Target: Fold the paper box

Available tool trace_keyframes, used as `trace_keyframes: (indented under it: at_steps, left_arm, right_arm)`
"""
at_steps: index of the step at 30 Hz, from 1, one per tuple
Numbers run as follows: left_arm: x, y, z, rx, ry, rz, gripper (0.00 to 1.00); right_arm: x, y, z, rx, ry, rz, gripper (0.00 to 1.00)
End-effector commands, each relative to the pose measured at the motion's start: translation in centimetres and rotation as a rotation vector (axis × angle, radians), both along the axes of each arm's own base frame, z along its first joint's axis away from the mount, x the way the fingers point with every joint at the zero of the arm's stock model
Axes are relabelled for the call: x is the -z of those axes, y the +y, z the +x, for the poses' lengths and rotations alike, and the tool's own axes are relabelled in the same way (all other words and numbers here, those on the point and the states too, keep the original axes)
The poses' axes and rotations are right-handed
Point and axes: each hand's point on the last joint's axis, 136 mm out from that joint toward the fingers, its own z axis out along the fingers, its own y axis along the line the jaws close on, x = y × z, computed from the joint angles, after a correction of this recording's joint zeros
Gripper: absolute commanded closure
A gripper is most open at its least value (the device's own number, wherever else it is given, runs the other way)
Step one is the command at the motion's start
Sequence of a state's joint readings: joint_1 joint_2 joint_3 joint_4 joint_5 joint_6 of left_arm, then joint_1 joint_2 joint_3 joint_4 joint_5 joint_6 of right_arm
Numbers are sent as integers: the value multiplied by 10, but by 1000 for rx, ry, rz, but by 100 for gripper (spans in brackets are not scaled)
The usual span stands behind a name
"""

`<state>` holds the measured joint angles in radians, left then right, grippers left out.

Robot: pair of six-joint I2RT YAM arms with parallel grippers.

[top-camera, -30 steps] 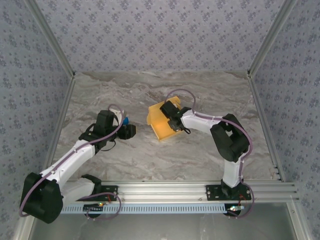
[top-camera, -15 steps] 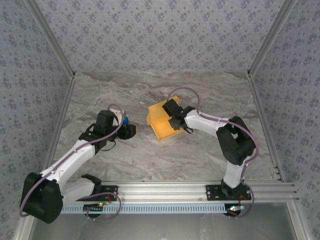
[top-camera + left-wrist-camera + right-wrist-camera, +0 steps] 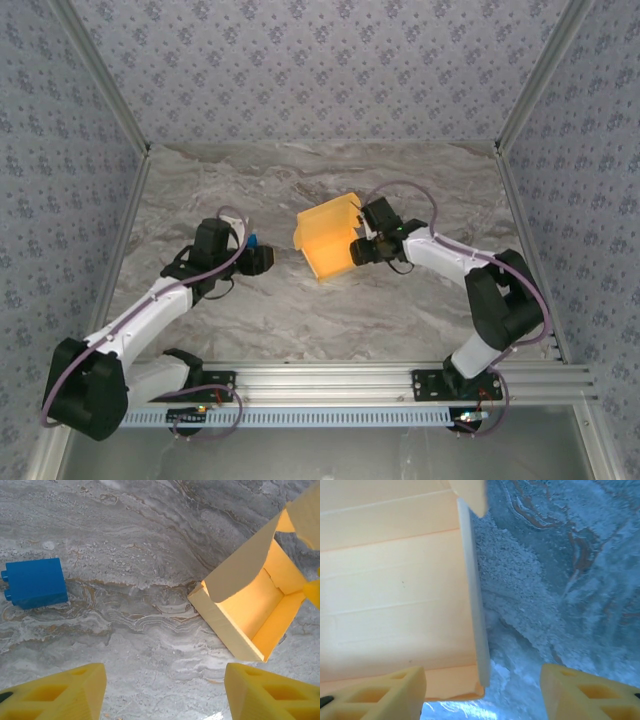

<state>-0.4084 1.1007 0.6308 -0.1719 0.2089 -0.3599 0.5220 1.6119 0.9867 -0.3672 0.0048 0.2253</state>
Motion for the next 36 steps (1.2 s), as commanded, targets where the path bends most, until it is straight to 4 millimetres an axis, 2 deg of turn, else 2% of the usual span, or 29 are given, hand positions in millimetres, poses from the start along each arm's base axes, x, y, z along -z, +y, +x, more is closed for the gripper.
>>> trace_keyframes:
  at_steps: [1, 4, 9, 13, 18, 24, 31, 36]
  left_arm:
    - [0, 3, 9, -48, -17, 0, 35]
    - [7, 17, 18, -127, -6, 26, 34]
    - [24, 51, 43, -293, 47, 37, 32]
    - [39, 62, 63, -338, 90, 121, 29]
    - [57, 67, 86, -340, 142, 231, 27]
    - [76, 63, 103, -285, 206, 309, 25]
    - [82, 54, 108, -237, 227, 317, 28]
    - [90, 54, 108, -219, 253, 340, 35]
  right_arm:
    - [-3, 24, 0, -40, 40, 204, 35]
    - [2, 28, 2, -43, 60, 254, 35]
    - [4, 37, -5, -55, 83, 326, 36]
    - [5, 40, -13, -55, 95, 355, 36]
    - [4, 43, -23, -64, 100, 370, 36]
    - [-1, 34, -24, -60, 80, 353, 36]
    - [-3, 28, -23, -52, 73, 345, 36]
    - [-2, 25, -22, -47, 74, 343, 36]
